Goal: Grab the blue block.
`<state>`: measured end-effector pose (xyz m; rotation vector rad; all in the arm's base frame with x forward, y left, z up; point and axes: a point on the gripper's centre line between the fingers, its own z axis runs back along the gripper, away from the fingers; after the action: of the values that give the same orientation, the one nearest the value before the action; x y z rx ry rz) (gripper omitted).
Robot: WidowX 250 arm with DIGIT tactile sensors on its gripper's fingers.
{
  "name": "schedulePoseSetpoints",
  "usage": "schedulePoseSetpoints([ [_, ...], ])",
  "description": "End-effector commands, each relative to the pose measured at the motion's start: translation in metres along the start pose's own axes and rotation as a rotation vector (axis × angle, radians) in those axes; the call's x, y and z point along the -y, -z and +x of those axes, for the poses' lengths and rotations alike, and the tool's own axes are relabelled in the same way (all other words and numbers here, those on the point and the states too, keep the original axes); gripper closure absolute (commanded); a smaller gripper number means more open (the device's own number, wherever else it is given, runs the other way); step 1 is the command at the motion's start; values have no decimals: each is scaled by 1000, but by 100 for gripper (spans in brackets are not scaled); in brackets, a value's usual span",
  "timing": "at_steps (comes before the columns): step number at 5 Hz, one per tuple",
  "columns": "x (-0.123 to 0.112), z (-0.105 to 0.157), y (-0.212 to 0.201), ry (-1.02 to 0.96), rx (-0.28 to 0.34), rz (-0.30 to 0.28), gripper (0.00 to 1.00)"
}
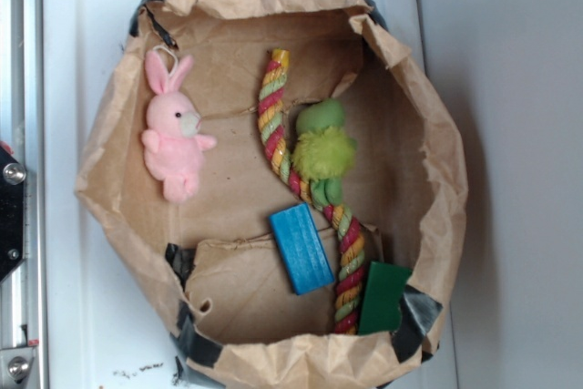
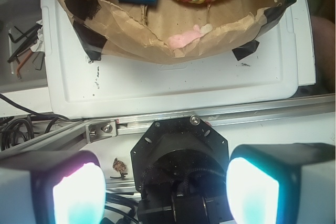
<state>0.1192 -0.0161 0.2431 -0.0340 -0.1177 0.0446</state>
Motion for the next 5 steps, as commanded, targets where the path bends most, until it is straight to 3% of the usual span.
schedulePoseSetpoints([
  [1, 0, 0, 0, 0, 0, 0, 0],
  [3, 0, 55, 14, 57, 32, 19, 0],
  [5, 3, 111, 36, 333, 104, 13, 0],
])
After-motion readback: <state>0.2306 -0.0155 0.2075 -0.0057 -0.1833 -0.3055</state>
